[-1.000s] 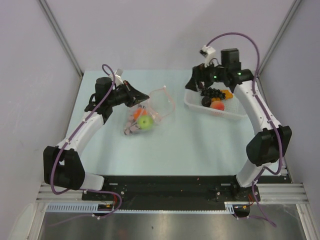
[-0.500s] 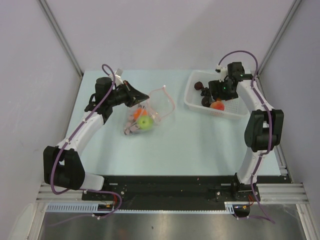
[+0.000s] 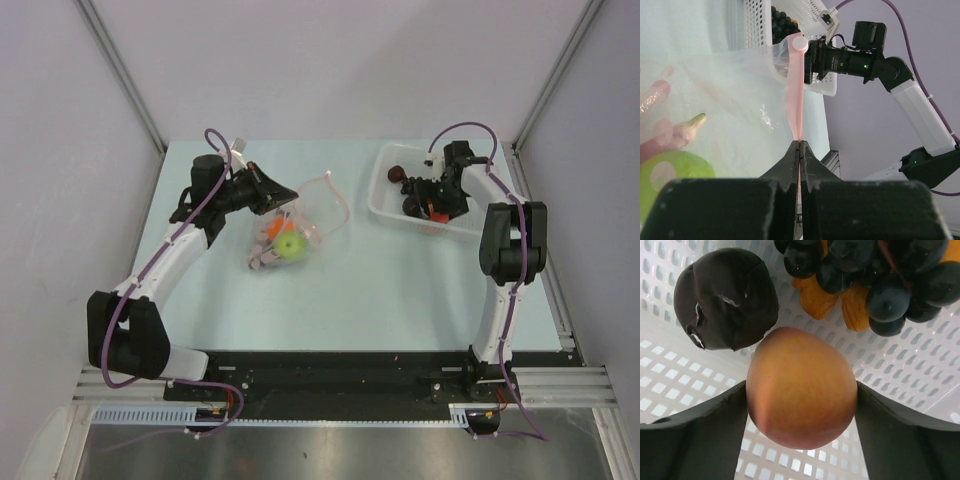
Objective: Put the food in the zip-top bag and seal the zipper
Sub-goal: Pick up the fake fruit from the bin.
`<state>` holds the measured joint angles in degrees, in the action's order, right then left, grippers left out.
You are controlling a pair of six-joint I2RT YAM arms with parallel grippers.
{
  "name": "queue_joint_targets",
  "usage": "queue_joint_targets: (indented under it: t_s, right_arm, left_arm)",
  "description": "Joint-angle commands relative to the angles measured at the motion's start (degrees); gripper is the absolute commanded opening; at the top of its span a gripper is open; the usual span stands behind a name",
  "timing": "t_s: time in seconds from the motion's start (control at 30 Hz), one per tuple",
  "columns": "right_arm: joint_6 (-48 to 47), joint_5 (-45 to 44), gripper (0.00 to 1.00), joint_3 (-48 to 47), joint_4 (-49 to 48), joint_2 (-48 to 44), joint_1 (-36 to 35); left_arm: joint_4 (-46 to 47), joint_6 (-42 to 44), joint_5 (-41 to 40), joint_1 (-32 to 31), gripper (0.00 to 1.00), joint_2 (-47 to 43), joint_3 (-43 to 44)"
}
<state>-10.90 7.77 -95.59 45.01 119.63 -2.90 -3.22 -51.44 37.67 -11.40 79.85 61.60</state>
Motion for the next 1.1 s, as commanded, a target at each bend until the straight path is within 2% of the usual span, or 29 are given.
queue_joint_targets:
  t_s: [0.0,0.2,0.4,0.57,0.73,0.8,0.97,1.07]
  right_arm:
    - [-1.4,1.6,0.71,-4.2,1.3,1.2,0.9]
    - [-2.0,5.1,0.42,-6.5,3.9,-4.3,2.5]
    - [-1.4,14.0,0.27,-8.2,2.1,-14.1,4.0]
    - [5.3,26.0,0.27,-8.2,-3.9,-20.2,0.7]
    - [16.3,29.9,0.27,-1.0,-22.0,-27.0,-7.8]
    - [18.0,29.9,0.24,1.2,-27.2,-28.5,-13.5]
    - [19.4,28.9,0.20,1.7,-28.0,-23.9,-24.0]
    - [18.4,28.8,0.20,2.3,-27.2,-20.9,-26.2]
  left_arm:
    - [0.7,1.4,-0.7,0.0,0.00,0.0,1.0]
    - [0.7,1.3,-0.7,0.0,0.00,-0.1,1.1]
    - [1.6,0.2,-0.3,0.0,0.00,-0.3,1.3]
    - [1.7,-0.3,-0.2,-0.1,0.00,-0.7,1.7]
    - [1.8,-0.9,0.1,-0.1,0.00,-1.0,1.5]
    - [2.1,-1.2,0.5,-0.1,0.00,-0.8,1.7]
    - [2.7,-1.6,1.1,-0.1,0.01,-0.9,1.9]
    - [3.0,-2.0,1.4,-0.1,0.00,-1.0,1.8]
